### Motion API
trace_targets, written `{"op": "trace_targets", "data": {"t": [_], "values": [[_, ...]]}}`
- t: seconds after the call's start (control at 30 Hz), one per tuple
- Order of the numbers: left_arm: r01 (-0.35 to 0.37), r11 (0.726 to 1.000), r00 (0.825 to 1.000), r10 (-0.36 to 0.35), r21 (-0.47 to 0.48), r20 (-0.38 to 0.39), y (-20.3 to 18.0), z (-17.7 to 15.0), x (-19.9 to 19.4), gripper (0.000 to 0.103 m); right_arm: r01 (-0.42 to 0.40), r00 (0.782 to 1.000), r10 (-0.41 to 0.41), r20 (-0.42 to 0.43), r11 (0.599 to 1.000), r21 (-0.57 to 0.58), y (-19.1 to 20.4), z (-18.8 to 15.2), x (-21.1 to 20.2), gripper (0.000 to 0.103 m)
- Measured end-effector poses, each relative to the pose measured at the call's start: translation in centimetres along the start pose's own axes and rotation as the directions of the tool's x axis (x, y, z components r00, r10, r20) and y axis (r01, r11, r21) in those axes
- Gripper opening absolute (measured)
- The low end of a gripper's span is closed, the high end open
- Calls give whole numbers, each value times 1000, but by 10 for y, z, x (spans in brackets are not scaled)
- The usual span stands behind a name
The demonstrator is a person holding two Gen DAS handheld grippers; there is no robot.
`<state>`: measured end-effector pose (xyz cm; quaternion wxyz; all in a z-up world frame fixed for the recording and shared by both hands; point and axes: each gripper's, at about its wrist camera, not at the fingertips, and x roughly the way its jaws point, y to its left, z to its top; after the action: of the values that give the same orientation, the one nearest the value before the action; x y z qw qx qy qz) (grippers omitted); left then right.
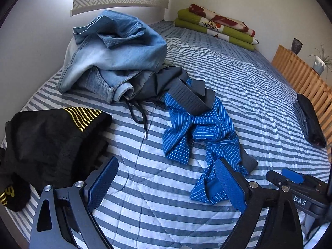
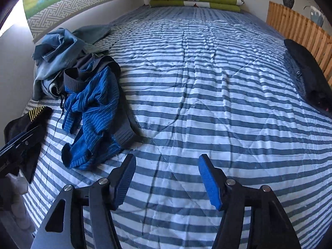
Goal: Fold small clothes
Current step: 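Move both grippers down toward the blue striped boxer briefs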
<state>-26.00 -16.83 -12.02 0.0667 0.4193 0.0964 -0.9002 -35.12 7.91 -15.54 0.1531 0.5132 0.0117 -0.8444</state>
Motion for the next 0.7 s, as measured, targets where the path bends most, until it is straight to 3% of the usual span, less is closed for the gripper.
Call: {"op": "trace_targets", "data": {"t": [0.43, 0.5, 0.57, 0.7], "values": [[7, 997, 1000, -8, -74, -7, 27, 4, -4, 96, -36, 993, 35, -109, 999, -9, 34, 26, 53, 59], [7, 997, 1000, -8, -71, -12, 26, 3, -3, 96, -26, 994, 23, -104, 999, -31, 39, 28, 54, 50], [9, 998, 1000, -10, -70, -19, 26, 2, -1, 96, -36, 994, 30, -105, 998, -56, 44, 29, 54, 26], [8, 997, 1000, -10, -80, -21, 31, 1, 0, 96, -45, 996, 40, -86, 997, -60, 45, 27, 40, 11]]}}
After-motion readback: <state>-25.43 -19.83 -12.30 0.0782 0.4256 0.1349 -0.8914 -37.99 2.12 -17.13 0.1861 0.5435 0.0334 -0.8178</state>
